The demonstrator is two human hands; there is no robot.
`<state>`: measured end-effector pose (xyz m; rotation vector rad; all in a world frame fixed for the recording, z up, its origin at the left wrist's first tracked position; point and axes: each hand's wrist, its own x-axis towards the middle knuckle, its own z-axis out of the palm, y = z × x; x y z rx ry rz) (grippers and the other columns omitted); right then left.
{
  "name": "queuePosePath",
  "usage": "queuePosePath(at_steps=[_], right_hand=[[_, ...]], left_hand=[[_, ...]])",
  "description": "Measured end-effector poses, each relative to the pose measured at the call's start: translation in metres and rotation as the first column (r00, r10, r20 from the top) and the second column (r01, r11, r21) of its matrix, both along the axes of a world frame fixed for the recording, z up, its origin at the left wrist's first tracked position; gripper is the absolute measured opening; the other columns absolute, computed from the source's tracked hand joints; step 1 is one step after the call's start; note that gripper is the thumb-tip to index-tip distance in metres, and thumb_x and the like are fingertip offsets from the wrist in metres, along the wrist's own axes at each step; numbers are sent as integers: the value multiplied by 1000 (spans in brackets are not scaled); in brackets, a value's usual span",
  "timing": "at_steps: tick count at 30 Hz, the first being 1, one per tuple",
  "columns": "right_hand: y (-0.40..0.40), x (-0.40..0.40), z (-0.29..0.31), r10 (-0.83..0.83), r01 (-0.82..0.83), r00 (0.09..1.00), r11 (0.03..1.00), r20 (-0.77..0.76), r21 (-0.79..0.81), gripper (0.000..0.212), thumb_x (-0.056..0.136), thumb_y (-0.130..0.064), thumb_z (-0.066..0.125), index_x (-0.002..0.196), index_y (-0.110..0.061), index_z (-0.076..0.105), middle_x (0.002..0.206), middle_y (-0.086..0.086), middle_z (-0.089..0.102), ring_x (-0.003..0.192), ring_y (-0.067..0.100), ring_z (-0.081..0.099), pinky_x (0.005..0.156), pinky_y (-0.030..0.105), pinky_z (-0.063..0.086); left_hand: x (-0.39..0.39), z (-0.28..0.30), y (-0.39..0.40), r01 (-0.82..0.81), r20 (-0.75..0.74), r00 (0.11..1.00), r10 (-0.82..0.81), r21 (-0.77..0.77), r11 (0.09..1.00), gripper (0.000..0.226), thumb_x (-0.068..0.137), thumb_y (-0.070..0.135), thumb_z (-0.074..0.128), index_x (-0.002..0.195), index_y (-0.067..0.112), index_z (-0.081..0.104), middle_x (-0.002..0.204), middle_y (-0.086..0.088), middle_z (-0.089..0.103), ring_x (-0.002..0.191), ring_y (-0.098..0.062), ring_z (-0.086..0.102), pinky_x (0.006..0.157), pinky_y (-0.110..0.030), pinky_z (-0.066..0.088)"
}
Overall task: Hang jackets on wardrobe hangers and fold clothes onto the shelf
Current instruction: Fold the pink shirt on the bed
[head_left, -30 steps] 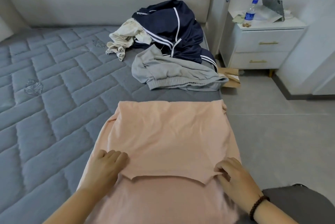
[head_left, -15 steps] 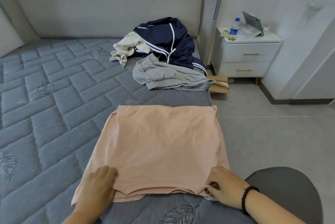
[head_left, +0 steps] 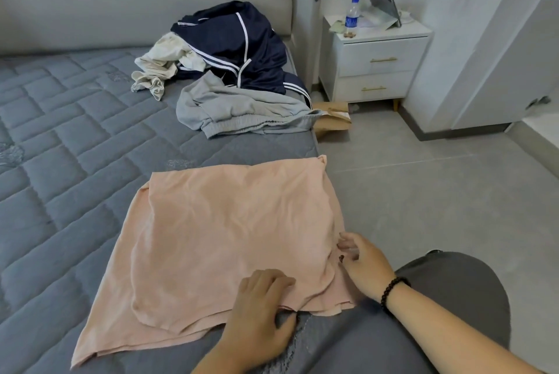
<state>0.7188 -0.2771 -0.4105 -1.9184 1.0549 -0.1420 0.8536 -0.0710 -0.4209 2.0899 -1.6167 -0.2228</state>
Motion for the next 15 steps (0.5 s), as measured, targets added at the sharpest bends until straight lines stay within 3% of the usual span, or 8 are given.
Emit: queuePosePath(at_steps=[2,5,8,10,12,15], right_hand=[[-7,3,-1,-110,99,990,987,84,129,35,93,-7,50,126,-20,51,118,-4,59,100,11,58,92,25,45],[-11,11,2,-237,170,948,941,211,291,28,93,-6,51,104,-31,57,116,-5,60,83,15,64,77,29,52],[-13,18,0,-165,111,963,963,212,245,38,92,-1,48,111,-33,54,117,-16,55,96,6,58,83,11,45],[-14,22,-3,-120,84,977,976,177,201,47,91,0,45,127,-29,48,119,-16,45,106,1,48,88,4,37],[-15,28,-6,-105,73,982,977,154,202,42,91,-5,48,126,-27,47,123,-11,38,102,4,47,95,12,37],[-17,34,-8,-53,23,989,976,135,215,14,90,-15,57,104,-18,57,115,-5,41,85,6,49,80,12,40]], left_hand=[[-6,-3,-24,114,18,993,-116,73,991,44,71,45,66,112,29,58,105,10,56,93,-14,53,70,-29,45],[0,-8,-48,146,-71,988,-134,215,966,32,67,38,63,97,32,68,95,12,60,82,-19,60,63,-33,50],[11,9,-61,166,-408,913,-4,362,917,36,63,43,66,95,31,75,97,14,67,90,-6,63,80,-26,49],[19,23,-69,195,-571,816,88,416,888,32,69,40,76,99,30,75,98,17,70,85,8,62,77,-12,46],[28,31,-84,137,-562,817,129,407,903,21,82,36,71,103,35,73,98,22,70,90,11,61,80,-8,43],[40,36,-118,-112,-504,823,263,309,944,12,91,29,61,95,34,71,86,15,72,83,3,64,76,-11,45]])
